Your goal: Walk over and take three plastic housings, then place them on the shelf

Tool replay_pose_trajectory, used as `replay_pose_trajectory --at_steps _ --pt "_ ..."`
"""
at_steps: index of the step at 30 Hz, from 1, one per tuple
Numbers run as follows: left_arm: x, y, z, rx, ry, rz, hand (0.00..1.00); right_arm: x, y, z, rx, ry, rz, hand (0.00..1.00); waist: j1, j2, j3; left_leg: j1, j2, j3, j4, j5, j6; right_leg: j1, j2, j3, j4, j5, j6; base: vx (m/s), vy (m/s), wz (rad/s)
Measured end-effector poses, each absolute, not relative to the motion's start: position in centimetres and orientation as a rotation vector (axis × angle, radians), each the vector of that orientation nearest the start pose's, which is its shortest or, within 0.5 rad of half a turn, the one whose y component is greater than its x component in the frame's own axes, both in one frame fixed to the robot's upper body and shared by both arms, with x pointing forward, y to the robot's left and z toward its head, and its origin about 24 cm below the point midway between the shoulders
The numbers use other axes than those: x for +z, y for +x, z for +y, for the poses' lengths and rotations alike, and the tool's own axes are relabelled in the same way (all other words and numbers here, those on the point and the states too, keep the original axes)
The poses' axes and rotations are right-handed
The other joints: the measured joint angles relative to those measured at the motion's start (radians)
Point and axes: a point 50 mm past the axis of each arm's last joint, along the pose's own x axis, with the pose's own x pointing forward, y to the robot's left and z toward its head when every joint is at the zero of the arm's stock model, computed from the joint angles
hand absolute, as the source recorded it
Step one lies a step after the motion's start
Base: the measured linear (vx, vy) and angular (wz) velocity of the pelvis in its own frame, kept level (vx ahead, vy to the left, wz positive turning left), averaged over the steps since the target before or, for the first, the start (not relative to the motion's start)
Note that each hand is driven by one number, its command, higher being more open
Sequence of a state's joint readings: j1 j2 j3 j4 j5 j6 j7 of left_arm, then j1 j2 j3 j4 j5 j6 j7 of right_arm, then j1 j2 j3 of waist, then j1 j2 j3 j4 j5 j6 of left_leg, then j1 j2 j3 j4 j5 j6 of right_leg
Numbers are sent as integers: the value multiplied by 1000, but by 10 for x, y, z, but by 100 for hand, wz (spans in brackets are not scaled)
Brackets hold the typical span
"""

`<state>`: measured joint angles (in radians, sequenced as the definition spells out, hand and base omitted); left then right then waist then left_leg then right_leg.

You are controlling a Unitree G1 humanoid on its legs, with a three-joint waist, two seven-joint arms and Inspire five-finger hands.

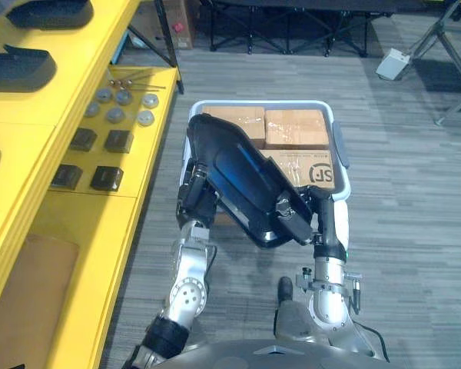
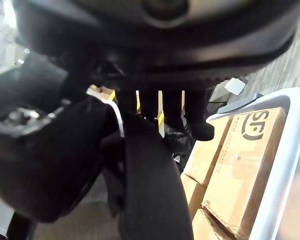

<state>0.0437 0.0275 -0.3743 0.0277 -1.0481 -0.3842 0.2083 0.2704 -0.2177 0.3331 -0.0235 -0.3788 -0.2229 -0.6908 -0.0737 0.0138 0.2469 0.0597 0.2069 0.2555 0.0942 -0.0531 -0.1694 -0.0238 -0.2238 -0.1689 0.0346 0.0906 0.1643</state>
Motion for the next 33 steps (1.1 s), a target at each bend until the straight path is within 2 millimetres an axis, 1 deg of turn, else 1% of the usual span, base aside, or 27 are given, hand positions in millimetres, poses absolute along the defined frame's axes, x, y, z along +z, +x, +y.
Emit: replay_pose_trajectory --at_steps 3,5,9,12,14,16,18,20,21,24,26,27,31,33 --pt "38 234 103 88 -874 -7 0 11 178 -147 -333 -470 -133 100 16 6 -46 2 -3 -8 -24 14 -2 10 0 -14 -22 2 1 -54 -10 8" --pt "39 234 103 103 -778 -12 0 10 178 -148 -351 -441 -116 100 17 5 -69 3 -4 -14 -30 19 -2 12 0 -19 -22 3 1 -15 -5 7" --pt "45 233 102 133 -626 -26 0 11 182 -145 -395 -371 -99 100 22 0 -86 19 -5 -17 -32 20 -2 30 0 -22 -26 9 0 -4 0 3" --pt "47 232 101 179 -529 -37 0 12 184 -141 -425 -332 -93 100 26 -6 -112 20 -7 -20 -38 22 -1 41 1 -29 -45 17 0 -2 3 3" --pt "47 232 101 195 -506 -32 0 11 184 -141 -436 -311 -80 100 31 -8 -126 21 -8 -22 -47 28 -1 43 1 -33 -53 20 -1 4 2 5" --pt "47 232 100 211 -517 -31 0 12 186 -139 -441 -289 -74 100 41 -9 -129 23 -9 -27 -49 31 -1 48 1 -38 -53 21 -1 2 0 7" --pt "47 233 103 245 -517 -21 0 13 188 -137 -437 -283 -81 100 43 -9 -129 32 -9 -32 -52 33 -1 62 1 -44 -56 21 -1 -8 1 7" --pt "47 233 106 279 -470 -35 0 15 190 -136 -432 -281 -87 100 45 -10 -131 42 -10 -32 -61 34 -1 68 1 -44 -57 21 -2 0 0 0" --pt "48 232 108 296 -447 -47 0 15 191 -135 -432 -279 -87 100 45 -10 -131 45 -11 -31 -66 35 -1 68 1 -44 -58 21 -2 0 0 0" --pt "49 230 123 416 -317 -93 0 15 192 -137 -459 -273 -72 100 44 -11 -132 49 -11 -29 -69 35 -1 70 1 -44 -59 20 -3 0 0 0" --pt "49 227 136 520 -237 -120 0 14 192 -143 -495 -257 -58 100 44 -11 -135 51 -11 -28 -73 36 -1 70 1 -44 -62 20 -3 0 0 0" --pt "49 224 143 589 -180 -133 0 12 192 -147 -524 -265 -50 100 44 -13 -147 51 -13 -28 -81 39 -2 69 2 -44 -67 20 -3 0 0 0" --pt "54 221 156 715 -100 -188 0 12 191 -151 -550 -272 -43 100 44 -19 -155 52 -13 -26 -81 39 -2 70 2 -44 -69 20 -3 0 0 0" --pt "63 219 162 770 -99 -236 0 12 191 -151 -552 -270 -41 100 44 -23 -158 53 -14 -24 -81 38 -2 70 2 -43 -70 20 -3 0 0 0"
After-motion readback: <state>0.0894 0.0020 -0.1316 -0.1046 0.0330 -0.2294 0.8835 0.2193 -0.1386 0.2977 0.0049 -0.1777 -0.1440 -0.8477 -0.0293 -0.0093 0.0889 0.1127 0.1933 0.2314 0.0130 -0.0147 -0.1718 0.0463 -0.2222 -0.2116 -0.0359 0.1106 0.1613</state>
